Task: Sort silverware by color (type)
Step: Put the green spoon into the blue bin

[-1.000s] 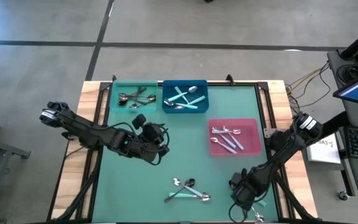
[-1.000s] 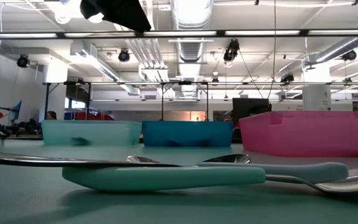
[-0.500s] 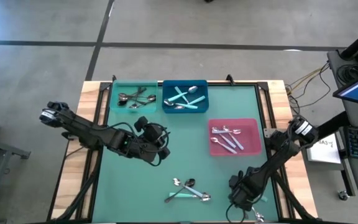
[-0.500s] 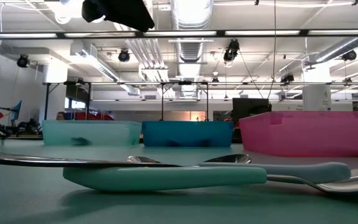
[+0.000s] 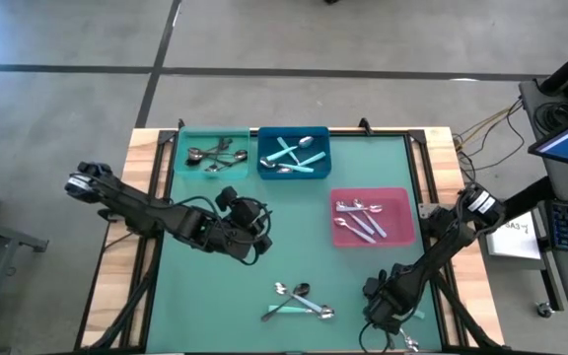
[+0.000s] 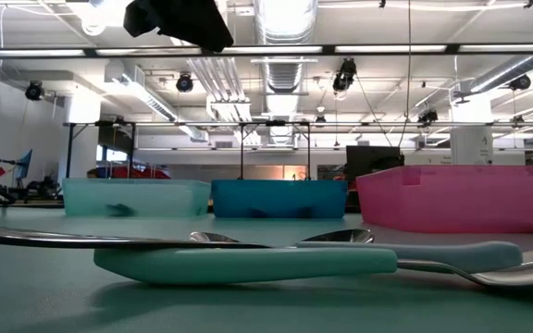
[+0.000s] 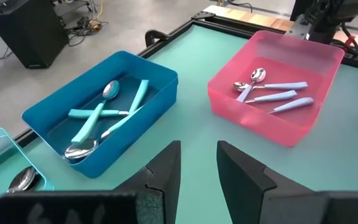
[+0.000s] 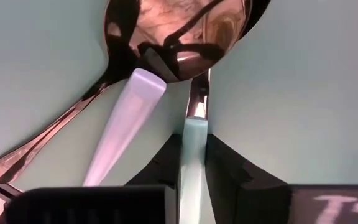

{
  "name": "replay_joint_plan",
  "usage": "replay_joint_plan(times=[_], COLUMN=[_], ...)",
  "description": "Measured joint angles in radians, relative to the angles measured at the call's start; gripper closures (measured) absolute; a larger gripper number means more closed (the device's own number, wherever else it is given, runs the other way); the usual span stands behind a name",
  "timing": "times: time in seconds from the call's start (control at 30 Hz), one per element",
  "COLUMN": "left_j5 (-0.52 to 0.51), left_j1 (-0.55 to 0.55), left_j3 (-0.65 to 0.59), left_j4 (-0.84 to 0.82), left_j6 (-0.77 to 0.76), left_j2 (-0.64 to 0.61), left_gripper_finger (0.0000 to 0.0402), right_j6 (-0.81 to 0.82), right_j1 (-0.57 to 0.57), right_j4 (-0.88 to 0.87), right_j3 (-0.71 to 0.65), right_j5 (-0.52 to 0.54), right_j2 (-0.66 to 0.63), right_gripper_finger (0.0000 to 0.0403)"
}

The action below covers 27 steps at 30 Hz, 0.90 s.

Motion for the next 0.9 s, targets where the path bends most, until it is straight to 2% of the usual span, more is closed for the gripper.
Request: replay_joint_plan(times=[0.23, 0.4, 0.6, 0.73, 0.9], left_j5=[0.0, 0.0, 0.009, 0.098, 0.117], left_j1=[0.0, 0.0, -0.003, -0.014, -0.027], left_j3=[0.0, 0.0, 0.0, -0.001, -0.004], left_j4=[0.001, 0.002, 0.032, 0.111, 0.325], left_j6=[0.0, 0.018, 0.007, 0.073, 0.247], left_j2=[0.008, 0.009, 0.017, 0.07, 0.206], left_gripper_finger=[0.0314, 0.0314, 0.0314, 0.0314, 0.0314], right_j6=[-0.002, 0.067, 0.129, 0.088, -0.059], right_j1=[-0.003, -0.008, -0.008, -0.017, -0.05], right_j4=[-0.072, -0.151, -0.165, -0.142, -0.039], right_j3=[-0.002, -0.005, 0.002, 0.003, 0.004], right_j5=[0.041, 0.215, 0.505, 0.795, 1.162], right_j2=[-0.016, -0.094, -0.235, -0.332, -0.431], right_gripper_finger=[0.0369, 0.0369, 0.0369, 0.0369, 0.0369])
